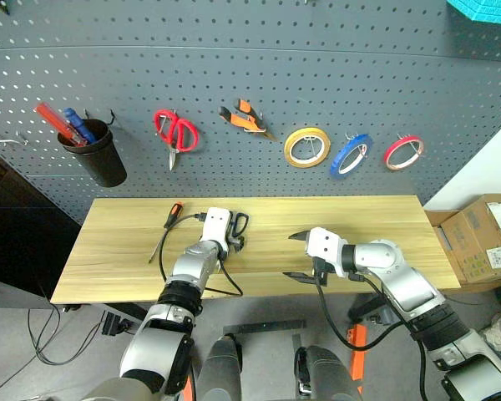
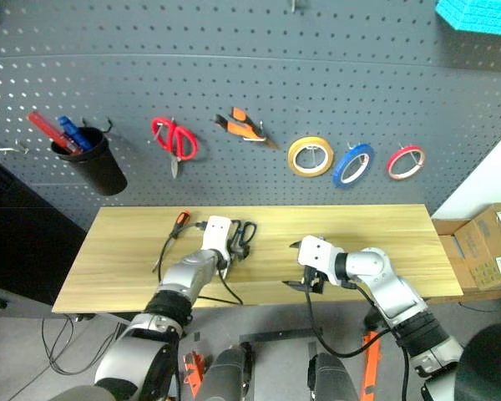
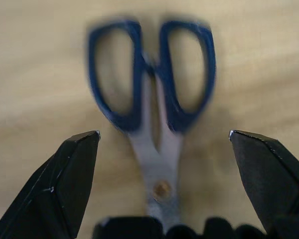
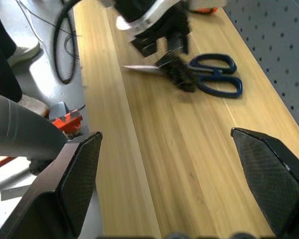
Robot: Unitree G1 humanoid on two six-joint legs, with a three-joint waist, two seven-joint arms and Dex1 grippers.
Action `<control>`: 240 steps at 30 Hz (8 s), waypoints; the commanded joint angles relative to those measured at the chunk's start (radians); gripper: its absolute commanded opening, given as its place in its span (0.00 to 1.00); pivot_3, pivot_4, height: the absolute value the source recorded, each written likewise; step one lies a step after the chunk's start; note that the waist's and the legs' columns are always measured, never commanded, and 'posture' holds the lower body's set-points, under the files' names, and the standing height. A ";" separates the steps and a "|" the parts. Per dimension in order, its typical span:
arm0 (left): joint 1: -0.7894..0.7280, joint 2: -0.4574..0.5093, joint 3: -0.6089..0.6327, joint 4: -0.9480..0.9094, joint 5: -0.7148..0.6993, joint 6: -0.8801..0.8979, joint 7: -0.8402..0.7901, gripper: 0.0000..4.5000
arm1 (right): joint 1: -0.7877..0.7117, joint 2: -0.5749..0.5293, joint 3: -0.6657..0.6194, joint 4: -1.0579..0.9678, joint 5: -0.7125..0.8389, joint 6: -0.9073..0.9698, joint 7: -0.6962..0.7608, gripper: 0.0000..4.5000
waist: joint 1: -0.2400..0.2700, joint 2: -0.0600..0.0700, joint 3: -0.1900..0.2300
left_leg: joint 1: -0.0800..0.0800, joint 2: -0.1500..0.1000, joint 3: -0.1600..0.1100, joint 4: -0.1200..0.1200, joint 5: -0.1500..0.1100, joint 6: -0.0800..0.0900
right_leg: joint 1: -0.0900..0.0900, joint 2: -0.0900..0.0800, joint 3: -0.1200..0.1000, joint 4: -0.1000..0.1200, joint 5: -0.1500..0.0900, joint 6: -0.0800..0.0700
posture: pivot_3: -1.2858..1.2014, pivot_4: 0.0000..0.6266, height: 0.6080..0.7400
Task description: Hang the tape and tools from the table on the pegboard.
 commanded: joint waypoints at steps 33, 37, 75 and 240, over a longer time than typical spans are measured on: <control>0.056 0.023 0.046 -0.134 0.046 0.092 0.046 0.13 | -0.070 0.030 -0.089 0.007 0.030 0.010 -0.045 1.00 | -0.015 0.001 0.004 | 0.001 0.003 0.001 0.000 -0.001 -0.002 | 0.000 0.002 0.000 -0.001 0.000 0.001 | 0.55 0.30 1.00; 0.151 0.047 0.020 -0.331 0.051 0.089 0.009 0.13 | -0.059 0.066 -0.121 -0.046 0.071 0.038 -0.065 1.00 | -0.016 0.001 0.003 | 0.001 0.003 0.002 -0.002 -0.001 -0.002 | -0.001 0.002 0.000 -0.001 0.001 0.001 | 0.56 0.24 1.00; 0.283 0.267 0.190 -0.679 -0.026 -0.340 -0.192 0.13 | -0.067 0.324 -0.299 -0.306 0.513 0.286 -0.233 1.00 | 0.077 -0.008 -0.088 | 0.001 0.007 0.009 -0.003 -0.003 -0.006 | -0.003 0.002 -0.001 -0.002 0.006 -0.009 | 0.61 0.06 1.00; -0.391 0.413 0.169 0.594 0.102 -0.162 -0.521 1.00 | -0.163 0.398 -0.194 -0.203 0.208 0.497 -0.490 1.00 | -0.042 -0.002 0.177 | -0.019 0.008 0.006 0.006 -0.002 -0.005 | -0.035 0.002 0.000 0.031 -0.008 0.002 | 0.52 0.70 1.00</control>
